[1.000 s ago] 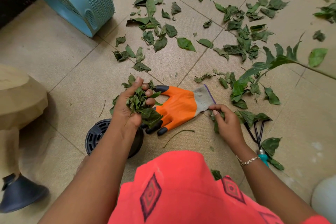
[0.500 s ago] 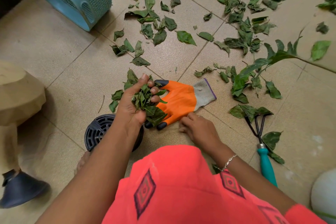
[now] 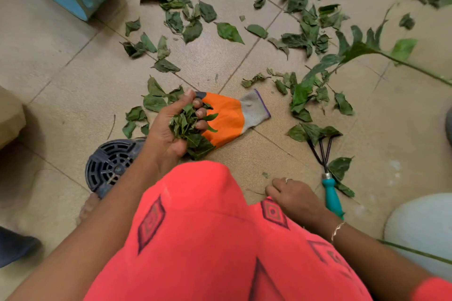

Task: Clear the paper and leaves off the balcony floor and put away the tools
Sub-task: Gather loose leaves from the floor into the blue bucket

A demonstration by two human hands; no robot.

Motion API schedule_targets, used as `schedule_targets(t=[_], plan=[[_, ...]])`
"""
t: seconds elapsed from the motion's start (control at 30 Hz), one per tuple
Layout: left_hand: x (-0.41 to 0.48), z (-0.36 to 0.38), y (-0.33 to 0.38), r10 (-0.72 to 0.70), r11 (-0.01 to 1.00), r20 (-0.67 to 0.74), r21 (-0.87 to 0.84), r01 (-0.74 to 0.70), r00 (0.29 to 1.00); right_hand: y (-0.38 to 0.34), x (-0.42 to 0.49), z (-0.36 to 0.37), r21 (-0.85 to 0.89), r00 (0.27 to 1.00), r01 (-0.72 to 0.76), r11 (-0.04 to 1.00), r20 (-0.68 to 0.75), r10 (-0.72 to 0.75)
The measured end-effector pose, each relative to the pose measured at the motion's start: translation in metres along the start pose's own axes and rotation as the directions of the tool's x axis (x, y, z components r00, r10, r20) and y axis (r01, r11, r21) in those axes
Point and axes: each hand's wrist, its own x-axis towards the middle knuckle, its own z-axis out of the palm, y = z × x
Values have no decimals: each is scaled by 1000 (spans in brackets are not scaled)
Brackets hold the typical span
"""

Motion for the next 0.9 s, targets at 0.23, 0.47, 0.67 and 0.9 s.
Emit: schedule_targets(t=[0.23, 0.47, 0.67, 0.9], plan=[[0, 9, -3, 10, 1000, 20, 23, -11, 1000, 33, 33, -45, 355, 688, -573, 738, -282, 669], [3, 17, -3, -11, 1000, 32, 7, 11, 999, 71, 58, -74, -77, 533, -843, 533, 28, 846], [7, 17, 0, -17, 1000, 52, 0, 17, 998, 80, 68, -77, -91, 558, -819, 567, 107, 823], [10, 12, 4, 3, 1000, 50, 8, -3, 999, 107, 73, -97, 655, 413, -718, 236, 127, 902]])
